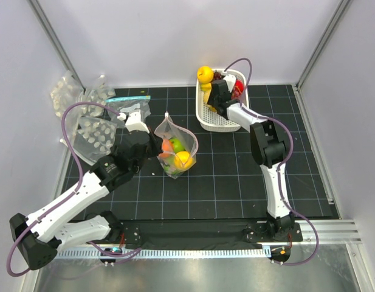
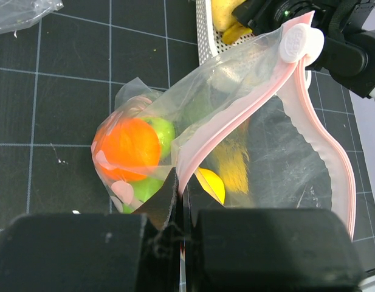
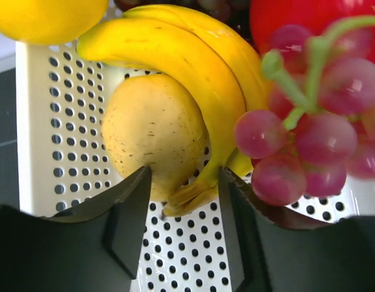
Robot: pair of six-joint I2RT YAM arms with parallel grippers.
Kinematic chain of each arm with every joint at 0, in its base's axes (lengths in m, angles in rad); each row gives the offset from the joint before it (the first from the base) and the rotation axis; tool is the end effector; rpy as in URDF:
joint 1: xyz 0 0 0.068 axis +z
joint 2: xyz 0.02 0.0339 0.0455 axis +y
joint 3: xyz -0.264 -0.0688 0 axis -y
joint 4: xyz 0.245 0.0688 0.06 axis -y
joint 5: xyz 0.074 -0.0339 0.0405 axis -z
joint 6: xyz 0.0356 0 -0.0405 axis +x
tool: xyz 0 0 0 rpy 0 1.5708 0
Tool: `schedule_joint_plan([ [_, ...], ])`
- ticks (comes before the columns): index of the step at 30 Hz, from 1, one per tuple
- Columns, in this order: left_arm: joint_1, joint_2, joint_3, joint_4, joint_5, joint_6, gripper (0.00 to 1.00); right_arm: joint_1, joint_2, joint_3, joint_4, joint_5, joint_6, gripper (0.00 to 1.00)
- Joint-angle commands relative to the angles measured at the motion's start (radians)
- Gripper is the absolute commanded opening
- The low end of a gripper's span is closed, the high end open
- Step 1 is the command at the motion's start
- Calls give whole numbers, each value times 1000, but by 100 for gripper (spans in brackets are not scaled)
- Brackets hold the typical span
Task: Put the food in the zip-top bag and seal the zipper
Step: Pick up the fake fruit from the bin.
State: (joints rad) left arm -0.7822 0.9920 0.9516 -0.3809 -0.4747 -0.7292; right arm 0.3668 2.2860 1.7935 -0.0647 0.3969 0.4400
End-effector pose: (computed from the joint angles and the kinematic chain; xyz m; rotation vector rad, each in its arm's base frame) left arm 0.1670 -0.1430 0.3413 -0.2545 1.9634 -0.5244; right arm 0.4979 0.1765 0.1933 0.3064 2.0583 0.0682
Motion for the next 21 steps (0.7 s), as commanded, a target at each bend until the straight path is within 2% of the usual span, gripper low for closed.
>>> schedule_joint_plan([
  [1, 4, -16, -4, 53, -2, 5, 0, 0, -34, -3, 26, -15, -4, 51],
  [6, 6, -19, -4, 54, -4, 7, 0, 1, -149, -95, 58, -17, -69, 46],
  [9, 6, -21, -4, 54, -7, 10, 0, 0, -201, -134, 60, -20, -107, 47],
  [10, 6, -21, -4, 54, -7, 10, 0, -2, -209, -140, 59, -20, -115, 51],
  [11, 6, -24, -5, 56, -7, 10, 0, 0, -217, -152, 60, -23, -119, 65],
  [14, 5, -26, -5, 54, -8, 11, 0, 1, -240, -193, 123, -65, -121, 89],
  [15, 4, -26, -5, 54, -8, 11, 0, 1, -241, -201, 152, -87, -119, 92],
  [16, 4, -26, -5, 54, -7, 11, 0, 3, -237, -203, 160, -108, -118, 99],
  [21, 5, -26, -5, 56, -1, 10, 0, 6, -191, -171, 175, -167, -69, 99],
])
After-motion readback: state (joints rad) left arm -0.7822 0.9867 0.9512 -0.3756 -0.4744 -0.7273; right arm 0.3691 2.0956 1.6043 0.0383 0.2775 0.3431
